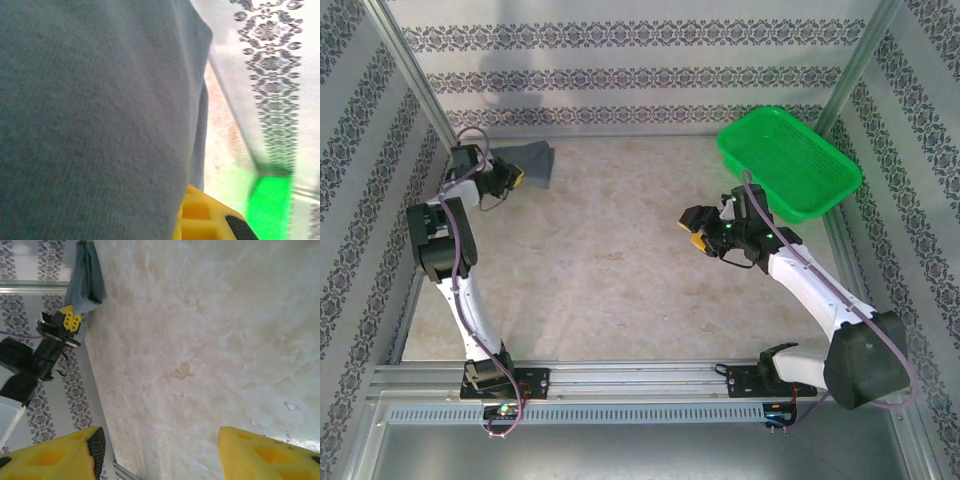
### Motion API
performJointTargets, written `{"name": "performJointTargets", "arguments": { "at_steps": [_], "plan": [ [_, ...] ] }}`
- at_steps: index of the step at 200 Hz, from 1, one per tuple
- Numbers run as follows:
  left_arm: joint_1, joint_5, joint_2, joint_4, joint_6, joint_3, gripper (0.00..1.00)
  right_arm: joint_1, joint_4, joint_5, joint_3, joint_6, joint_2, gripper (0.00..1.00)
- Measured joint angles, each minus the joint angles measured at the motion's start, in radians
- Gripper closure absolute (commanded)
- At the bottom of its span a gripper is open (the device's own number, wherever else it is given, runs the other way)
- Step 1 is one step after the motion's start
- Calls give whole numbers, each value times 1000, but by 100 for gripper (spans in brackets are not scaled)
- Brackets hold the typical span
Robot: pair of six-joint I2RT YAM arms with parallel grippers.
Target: Fold and stack the t-shirts
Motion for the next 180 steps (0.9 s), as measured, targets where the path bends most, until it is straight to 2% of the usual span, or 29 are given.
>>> {"name": "performJointTargets", "arguments": {
  "at_steps": [19,46,69,71,74,77,98,103,106,132,151,164,180],
  "plan": [
    [39,1,16,-97,101,31,100,5,0,-5,17,0,25,38],
    [68,1,20,-150,143,31,98,5,3,-11,51,-1,53,38],
    [66,-3,19,-144,141,24,45,14,28,-26,81,-2,82,35],
    [65,-5,18,-138,140,19,32,16,34,-28,82,-3,84,34],
    [65,-8,16,-134,138,13,7,16,42,-31,82,-3,84,33],
    [65,-8,10,-128,135,3,1,17,52,-34,83,-1,84,33],
    [65,-43,-70,-79,90,-129,0,27,140,-45,89,3,83,25],
    [63,-55,-103,-74,77,-166,0,30,160,-45,93,8,82,5],
    [63,-65,-120,-72,64,-186,0,30,169,-45,96,4,81,3],
    [25,-149,-343,-32,-24,-346,0,28,233,-43,131,12,66,2],
    [-51,-240,-550,14,-78,-458,0,8,217,-15,159,7,48,2],
    [-131,-343,-688,11,-94,-511,0,-19,154,39,177,-22,23,2],
    [-268,-548,-834,-37,-92,-541,0,-56,23,146,214,-87,-20,2]
  ]
}}
